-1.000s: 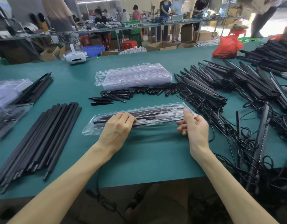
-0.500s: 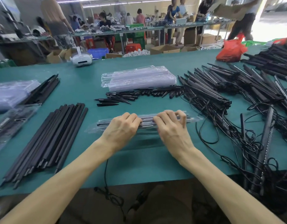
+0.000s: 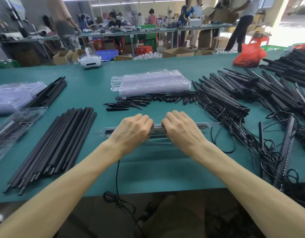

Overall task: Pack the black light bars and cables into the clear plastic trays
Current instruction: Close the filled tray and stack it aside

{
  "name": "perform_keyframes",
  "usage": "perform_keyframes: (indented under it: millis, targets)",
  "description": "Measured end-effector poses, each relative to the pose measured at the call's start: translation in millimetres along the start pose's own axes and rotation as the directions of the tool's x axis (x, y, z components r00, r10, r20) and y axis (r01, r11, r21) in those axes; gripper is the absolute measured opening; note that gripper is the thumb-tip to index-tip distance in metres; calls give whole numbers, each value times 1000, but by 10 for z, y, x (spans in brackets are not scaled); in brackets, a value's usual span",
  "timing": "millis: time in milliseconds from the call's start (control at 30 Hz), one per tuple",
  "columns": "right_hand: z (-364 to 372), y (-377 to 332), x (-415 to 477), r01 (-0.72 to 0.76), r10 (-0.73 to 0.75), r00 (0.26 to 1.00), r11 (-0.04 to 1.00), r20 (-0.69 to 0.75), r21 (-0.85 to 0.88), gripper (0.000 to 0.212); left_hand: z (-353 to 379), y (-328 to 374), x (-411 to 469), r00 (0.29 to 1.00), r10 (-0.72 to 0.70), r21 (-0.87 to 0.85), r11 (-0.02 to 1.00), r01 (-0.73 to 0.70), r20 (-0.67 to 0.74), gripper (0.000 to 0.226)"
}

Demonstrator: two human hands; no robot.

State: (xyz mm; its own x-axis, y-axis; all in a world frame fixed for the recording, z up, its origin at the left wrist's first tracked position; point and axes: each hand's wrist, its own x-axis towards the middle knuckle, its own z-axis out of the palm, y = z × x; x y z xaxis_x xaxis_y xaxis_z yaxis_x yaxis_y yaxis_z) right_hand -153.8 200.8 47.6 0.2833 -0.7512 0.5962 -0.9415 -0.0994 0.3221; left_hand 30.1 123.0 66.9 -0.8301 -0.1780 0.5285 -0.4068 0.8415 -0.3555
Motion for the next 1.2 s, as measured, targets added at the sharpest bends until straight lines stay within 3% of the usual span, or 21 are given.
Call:
perform_keyframes:
  millis: [267,600,833,1200]
  targets:
    - [33,51,-12,111,-111,993,994,-45,-4,13,54,-51,-28,998,53,30,998,-51,-45,4]
    - [-126,96,76,112,-114,993,984,11,141,5,-9,-106,24,994,89,-16,996,-90,-57,12]
    - [-207,125,150,115,-123,992,974,33,196,16,-96,-155,85,990,137,-61,988,-140,-45,18]
    - [-218,110,140,114,-125,992,969,34,219,16,-87,-200,87,985,173,-65,983,-173,-7,18]
